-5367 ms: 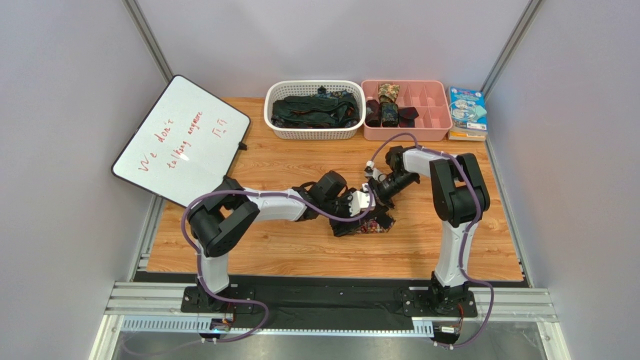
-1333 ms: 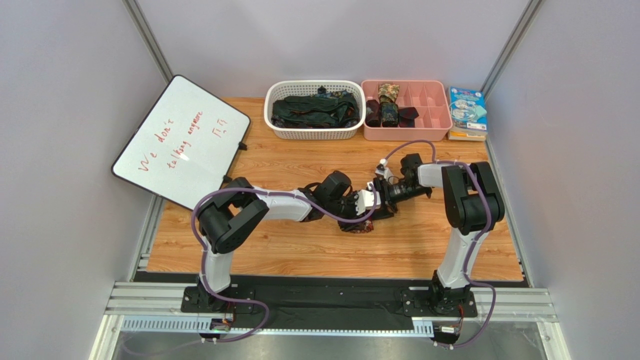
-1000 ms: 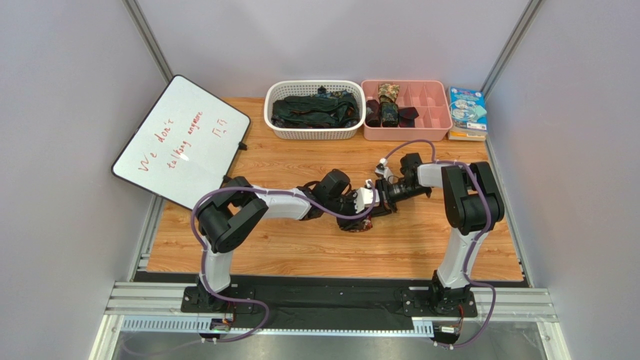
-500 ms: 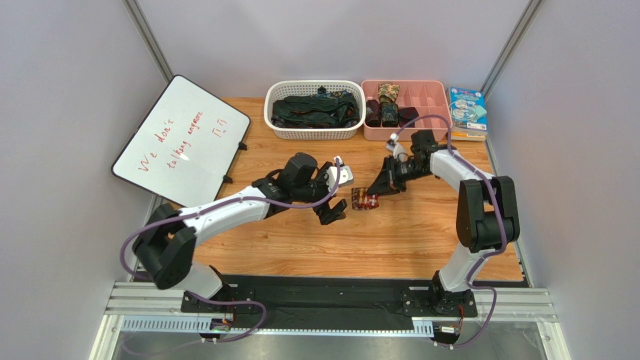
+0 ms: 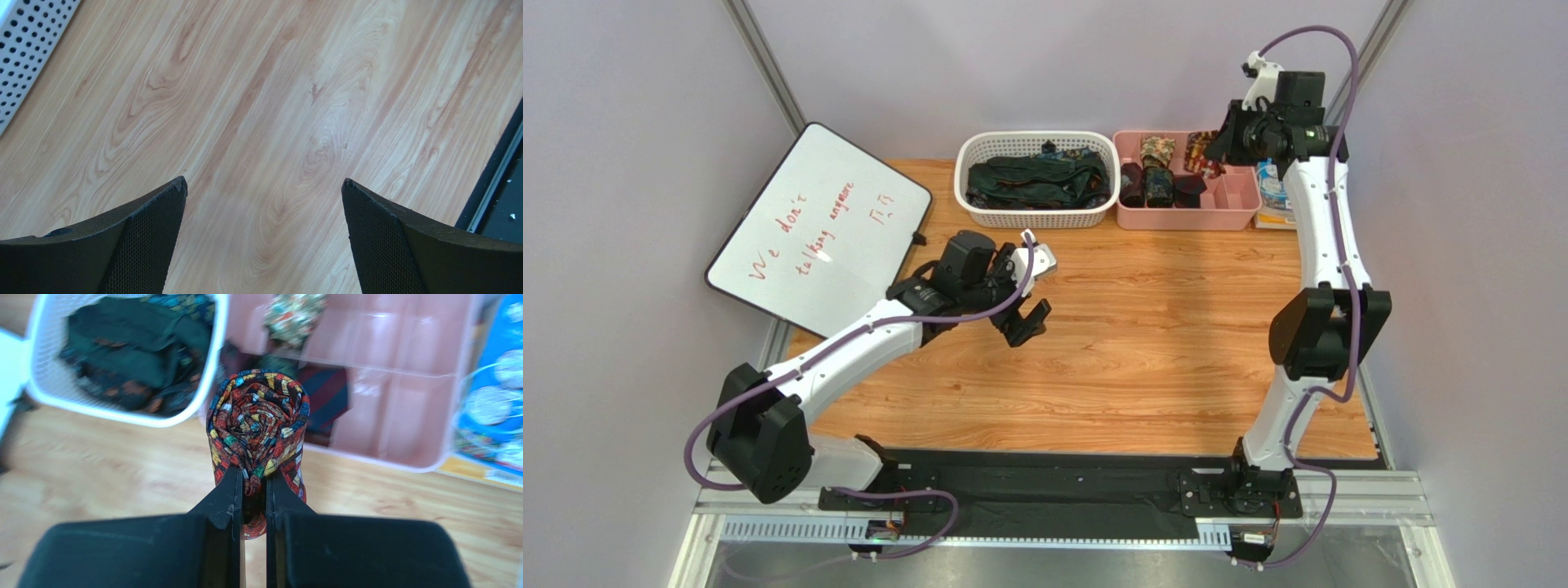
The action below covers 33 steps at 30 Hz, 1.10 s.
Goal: Roll the ties
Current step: Place the tie in the storage box.
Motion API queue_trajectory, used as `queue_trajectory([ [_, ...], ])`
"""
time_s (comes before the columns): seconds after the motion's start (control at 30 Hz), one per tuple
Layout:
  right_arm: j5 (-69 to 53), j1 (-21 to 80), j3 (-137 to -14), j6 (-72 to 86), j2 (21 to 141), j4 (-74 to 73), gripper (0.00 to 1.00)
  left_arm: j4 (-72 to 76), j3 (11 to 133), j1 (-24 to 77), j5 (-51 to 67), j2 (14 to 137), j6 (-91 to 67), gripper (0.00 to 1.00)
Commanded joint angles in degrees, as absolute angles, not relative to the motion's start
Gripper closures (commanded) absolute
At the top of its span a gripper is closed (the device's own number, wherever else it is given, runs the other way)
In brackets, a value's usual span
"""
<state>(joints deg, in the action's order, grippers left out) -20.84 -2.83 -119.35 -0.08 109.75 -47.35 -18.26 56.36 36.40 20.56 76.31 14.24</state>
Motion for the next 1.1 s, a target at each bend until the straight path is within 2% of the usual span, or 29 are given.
queue_trajectory([
  [0.0,-6.8,-2.8,-126.9,-6.6,117.7,-49.4,1.0,-19.2,55.7,35.2,18.3,75.2,14.4,0.01],
  [0.2,1.2,-2.8,-134.4,-9.0,124.3,-50.1,1.0,-18.0,52.5,34.8,17.2,73.2,13.4,0.0],
  [0.37,5.6,-2.8,-134.6,-11.4,128.1,-50.7,1.0,-17.8,51.5,34.8,17.0,72.6,13.1,0.01],
  [1.07,2.1,-1.6,-137.3,-10.5,138.7,-49.0,1.0,-18.4,50.8,34.5,15.8,73.1,13.4,0.01],
])
